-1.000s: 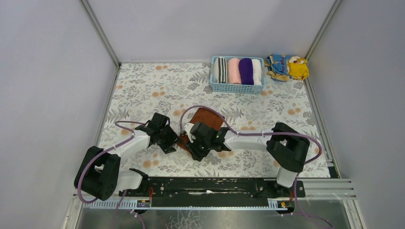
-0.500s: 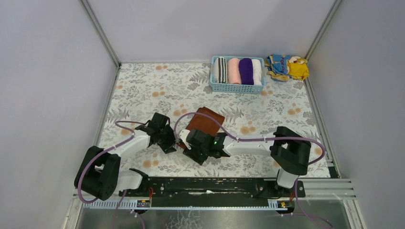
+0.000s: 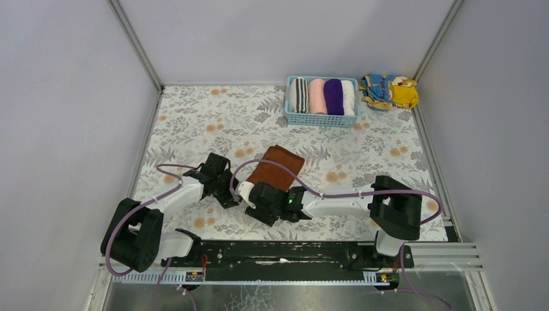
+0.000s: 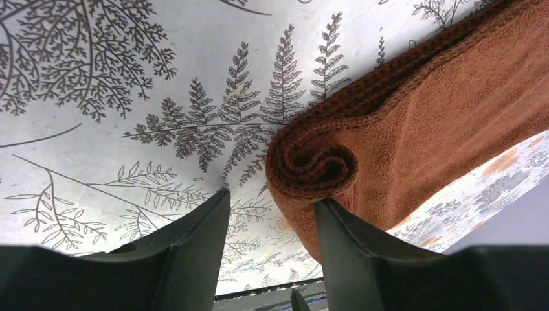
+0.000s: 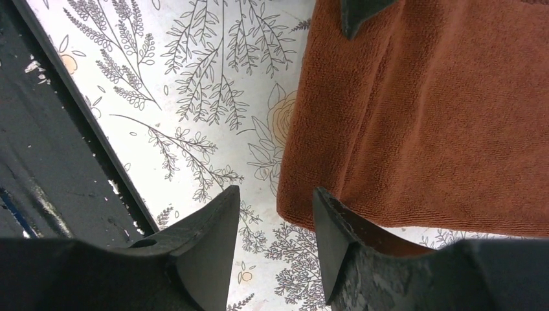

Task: Roll the towels
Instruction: Roll the towel at the center of the board.

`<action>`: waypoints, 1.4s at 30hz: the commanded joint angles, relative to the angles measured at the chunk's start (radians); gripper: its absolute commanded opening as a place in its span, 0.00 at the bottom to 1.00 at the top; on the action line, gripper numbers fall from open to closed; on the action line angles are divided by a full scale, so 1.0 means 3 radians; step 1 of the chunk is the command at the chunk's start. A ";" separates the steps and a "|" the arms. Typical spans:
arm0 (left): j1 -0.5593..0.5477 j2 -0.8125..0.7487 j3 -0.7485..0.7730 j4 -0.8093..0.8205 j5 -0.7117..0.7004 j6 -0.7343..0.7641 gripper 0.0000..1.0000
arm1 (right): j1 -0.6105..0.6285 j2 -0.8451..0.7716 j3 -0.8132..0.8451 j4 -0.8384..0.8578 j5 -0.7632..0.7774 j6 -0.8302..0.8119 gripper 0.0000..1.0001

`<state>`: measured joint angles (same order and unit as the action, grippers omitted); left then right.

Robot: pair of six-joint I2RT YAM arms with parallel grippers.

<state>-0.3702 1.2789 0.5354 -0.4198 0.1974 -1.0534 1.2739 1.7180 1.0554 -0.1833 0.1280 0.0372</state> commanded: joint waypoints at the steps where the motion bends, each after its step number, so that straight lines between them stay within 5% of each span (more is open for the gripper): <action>1: 0.0013 0.0089 -0.0098 -0.0098 -0.0298 0.0106 0.51 | 0.0042 -0.0067 0.0060 0.0120 0.0212 -0.0088 0.52; 18: 0.0012 0.0092 -0.0084 -0.0112 -0.0309 0.0105 0.52 | 0.0053 0.0545 -0.0040 0.0044 0.0267 -0.0140 0.52; 23: 0.0015 0.0047 -0.0045 -0.0170 -0.0347 0.0106 0.52 | 0.0049 0.0714 0.0041 -0.0068 0.0349 -0.0127 0.41; 26: 0.0015 -0.0007 -0.0022 -0.0216 -0.0385 0.0094 0.53 | 0.0049 0.0711 0.0072 -0.0081 0.0229 -0.0103 0.26; 33: 0.0017 -0.0324 0.0099 -0.0476 -0.0528 0.0041 0.62 | -0.0235 0.0433 -0.0006 0.0182 -0.0959 0.0242 0.03; 42: 0.0017 -0.0855 0.0232 -0.0845 -0.0604 -0.0017 0.70 | -0.1033 0.0251 -0.0568 0.1427 -0.2655 0.1218 0.00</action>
<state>-0.3702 1.0767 0.5781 -0.5999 0.0441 -1.0500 1.0420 1.8038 0.9749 0.0666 -0.3122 0.2028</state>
